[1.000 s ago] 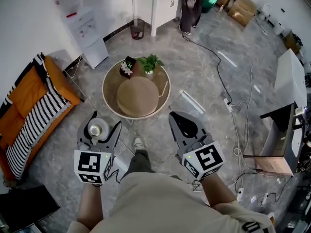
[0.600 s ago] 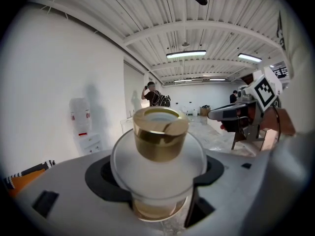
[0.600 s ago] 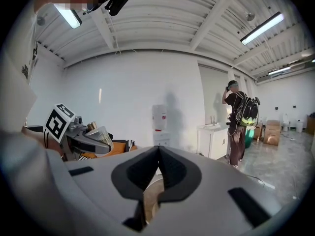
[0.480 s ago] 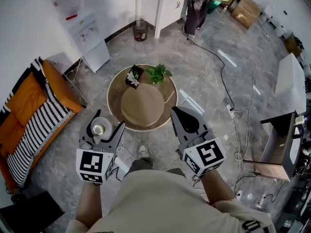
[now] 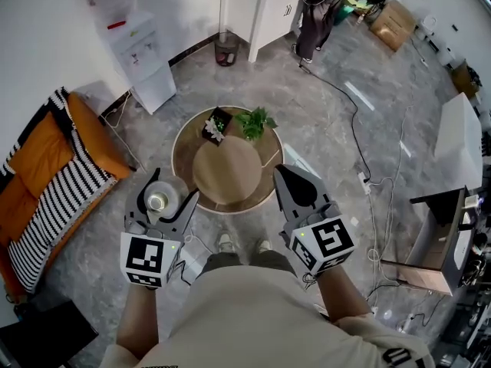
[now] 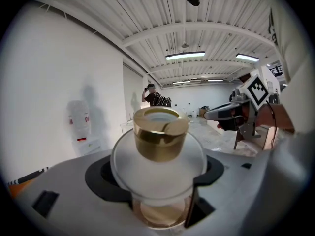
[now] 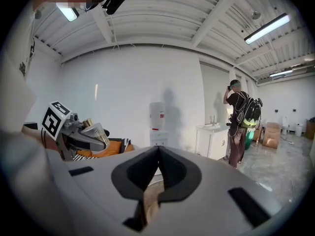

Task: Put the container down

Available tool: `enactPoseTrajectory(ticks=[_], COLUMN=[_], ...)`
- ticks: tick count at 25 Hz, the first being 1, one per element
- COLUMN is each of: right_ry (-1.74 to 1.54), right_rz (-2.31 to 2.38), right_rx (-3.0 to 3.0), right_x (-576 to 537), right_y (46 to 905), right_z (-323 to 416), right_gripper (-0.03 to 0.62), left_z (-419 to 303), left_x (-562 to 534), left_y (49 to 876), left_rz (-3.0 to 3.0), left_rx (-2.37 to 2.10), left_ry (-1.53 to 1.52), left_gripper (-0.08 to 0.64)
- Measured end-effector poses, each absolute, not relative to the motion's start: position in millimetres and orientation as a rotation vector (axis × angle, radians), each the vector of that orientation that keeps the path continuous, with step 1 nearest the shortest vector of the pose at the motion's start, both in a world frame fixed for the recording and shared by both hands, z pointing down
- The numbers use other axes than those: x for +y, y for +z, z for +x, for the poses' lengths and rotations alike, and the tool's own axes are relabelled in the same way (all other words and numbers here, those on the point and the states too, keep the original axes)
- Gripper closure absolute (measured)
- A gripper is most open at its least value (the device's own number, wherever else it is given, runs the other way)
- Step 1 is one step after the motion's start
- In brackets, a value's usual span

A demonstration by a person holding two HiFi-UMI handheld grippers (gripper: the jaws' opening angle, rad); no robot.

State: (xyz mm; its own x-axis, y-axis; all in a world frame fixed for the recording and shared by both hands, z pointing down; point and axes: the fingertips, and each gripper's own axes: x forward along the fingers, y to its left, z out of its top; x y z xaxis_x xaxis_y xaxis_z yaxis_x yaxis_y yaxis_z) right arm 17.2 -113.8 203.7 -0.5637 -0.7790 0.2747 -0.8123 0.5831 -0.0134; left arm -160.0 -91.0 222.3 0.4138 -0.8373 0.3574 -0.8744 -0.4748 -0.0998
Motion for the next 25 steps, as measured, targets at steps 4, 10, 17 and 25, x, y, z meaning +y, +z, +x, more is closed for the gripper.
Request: enactPoseTrajectory(ticks=[4,10,17,25], right_ry=[0.217,0.246,0.244,0.076], right_rz=[1.29,1.272,1.297,1.249], right_rx=[-2.569,-2.573,-2.619,-2.679], right_x=[-123.4,-144.0,-190.3,-238.1], right_y=[215.0,230.3,239.1,273.0], right_z=[24.8,39.1,42.8,25.0], right_gripper=[0.595,0.595,0.597,0.597], left_z=[-157.6,-140.9,-116.0,-105.1], left_x=[-100.6,-118.9,-163.7,-217.3], left_y=[226.0,242.5,261.2,305.9], left_rz=[2.527,2.499,2.539,2.557], left_rx=[-1.579,-1.56,-1.542,-1.566], left_ry=[0.595,0.585,0.575,0.566], left_gripper=[0.225,0.225,0.225,0.225])
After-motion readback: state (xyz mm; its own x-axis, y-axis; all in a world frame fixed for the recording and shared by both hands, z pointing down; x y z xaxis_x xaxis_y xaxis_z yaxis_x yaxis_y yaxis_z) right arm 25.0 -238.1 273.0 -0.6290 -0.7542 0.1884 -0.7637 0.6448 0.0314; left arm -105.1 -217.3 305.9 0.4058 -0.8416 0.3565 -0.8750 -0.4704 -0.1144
